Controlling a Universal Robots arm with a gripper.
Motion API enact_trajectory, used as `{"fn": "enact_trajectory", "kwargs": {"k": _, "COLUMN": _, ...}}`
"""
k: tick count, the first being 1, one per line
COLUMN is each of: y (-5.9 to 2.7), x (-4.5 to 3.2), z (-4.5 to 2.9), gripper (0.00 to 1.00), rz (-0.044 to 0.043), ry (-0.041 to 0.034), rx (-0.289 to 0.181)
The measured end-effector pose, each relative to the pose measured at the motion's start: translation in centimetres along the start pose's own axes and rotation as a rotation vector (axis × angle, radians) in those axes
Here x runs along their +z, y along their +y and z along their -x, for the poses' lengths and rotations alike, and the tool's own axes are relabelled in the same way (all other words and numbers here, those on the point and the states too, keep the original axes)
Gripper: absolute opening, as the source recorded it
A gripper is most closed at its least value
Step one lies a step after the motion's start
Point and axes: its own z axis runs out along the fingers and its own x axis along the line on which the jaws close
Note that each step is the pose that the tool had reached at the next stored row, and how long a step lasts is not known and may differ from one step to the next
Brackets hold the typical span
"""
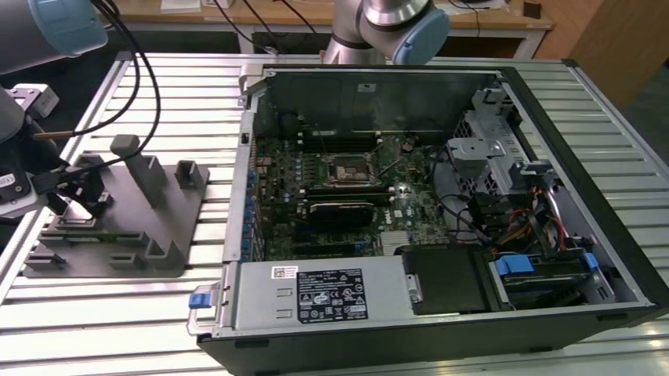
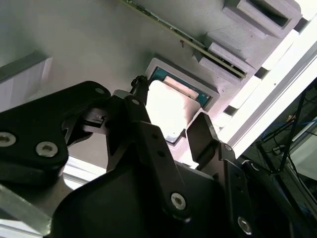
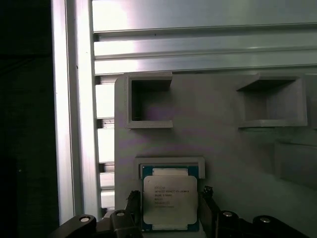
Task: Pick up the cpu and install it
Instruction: 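Pick up the cpu and move it towards the insertion slot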
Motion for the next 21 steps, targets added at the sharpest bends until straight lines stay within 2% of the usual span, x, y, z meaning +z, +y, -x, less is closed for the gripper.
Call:
{"fn": "enact_trajectory", "kwargs": {"k": 3, "y": 0.00, "x": 0.10, "z": -0.01, "gripper": 0.59, "rz": 0.0036, "ry": 0.0005, "rx": 0.000}}
{"fn": "enact_trajectory", "kwargs": {"k": 11, "y": -0.03, "x": 0.52, "z": -0.01, "gripper": 0.59, "rz": 0.0037, "ry": 0.0021, "rx": 0.000}}
{"fn": "enact_trajectory", "kwargs": {"k": 17, "y": -0.03, "x": 0.56, "z": -0.01, "gripper": 0.59, "rz": 0.0037, "ry": 0.0025, "rx": 0.000}}
{"fn": "enact_trajectory", "kwargs": {"k": 21, "y": -0.03, "x": 0.56, "z": -0.01, "gripper": 0.55, "rz": 0.0036, "ry": 0.0027, "rx": 0.000}}
